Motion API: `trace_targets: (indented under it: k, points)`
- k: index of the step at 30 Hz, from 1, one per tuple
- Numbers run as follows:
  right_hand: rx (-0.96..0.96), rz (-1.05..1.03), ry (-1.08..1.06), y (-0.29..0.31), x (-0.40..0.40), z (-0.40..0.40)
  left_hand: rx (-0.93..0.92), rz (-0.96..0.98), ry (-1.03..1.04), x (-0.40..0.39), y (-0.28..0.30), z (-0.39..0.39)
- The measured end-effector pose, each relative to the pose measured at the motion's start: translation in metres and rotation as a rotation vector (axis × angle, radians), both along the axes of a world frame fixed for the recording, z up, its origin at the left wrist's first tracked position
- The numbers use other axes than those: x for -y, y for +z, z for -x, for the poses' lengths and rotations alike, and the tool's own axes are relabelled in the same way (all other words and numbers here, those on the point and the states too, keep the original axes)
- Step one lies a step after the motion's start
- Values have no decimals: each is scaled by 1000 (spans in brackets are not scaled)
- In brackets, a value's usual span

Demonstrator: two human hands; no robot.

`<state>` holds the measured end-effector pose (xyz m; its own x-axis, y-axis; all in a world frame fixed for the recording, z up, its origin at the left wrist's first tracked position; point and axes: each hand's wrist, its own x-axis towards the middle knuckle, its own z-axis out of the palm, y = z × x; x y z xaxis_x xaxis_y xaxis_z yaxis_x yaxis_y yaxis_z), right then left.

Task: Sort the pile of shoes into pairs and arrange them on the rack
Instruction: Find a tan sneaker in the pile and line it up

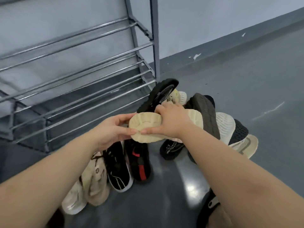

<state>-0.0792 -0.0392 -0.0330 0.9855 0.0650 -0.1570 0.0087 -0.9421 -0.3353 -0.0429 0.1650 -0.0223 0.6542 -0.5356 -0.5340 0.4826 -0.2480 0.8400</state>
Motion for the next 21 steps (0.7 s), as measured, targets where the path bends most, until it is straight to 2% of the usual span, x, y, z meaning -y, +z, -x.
trace_targets:
  k: [2, 7, 12, 14, 16, 18, 21]
  points:
    - [3, 5, 69, 1, -39, 3, -27, -19, -26, -39, 14, 3]
    - [133, -122, 73, -13, -121, 27, -56, -124, -70, -113, 35, 21]
    - [87, -298, 100, -14, -157, 40, 50, -209, -48, -156, 38, 38]
    - [68, -352, -24, -4, -161, 37, 133, -250, 38, -160, 34, 42]
    - [9, -415, -241, 9, -165, 31, 219, -277, 156, -155, 28, 45]
    - [-197, -545, -521, 28, -168, 26, 323, -286, 233, -145, 25, 46]
    - [-501, -1147, -850, 56, -164, 28, 570, -313, 181, -124, 29, 46]
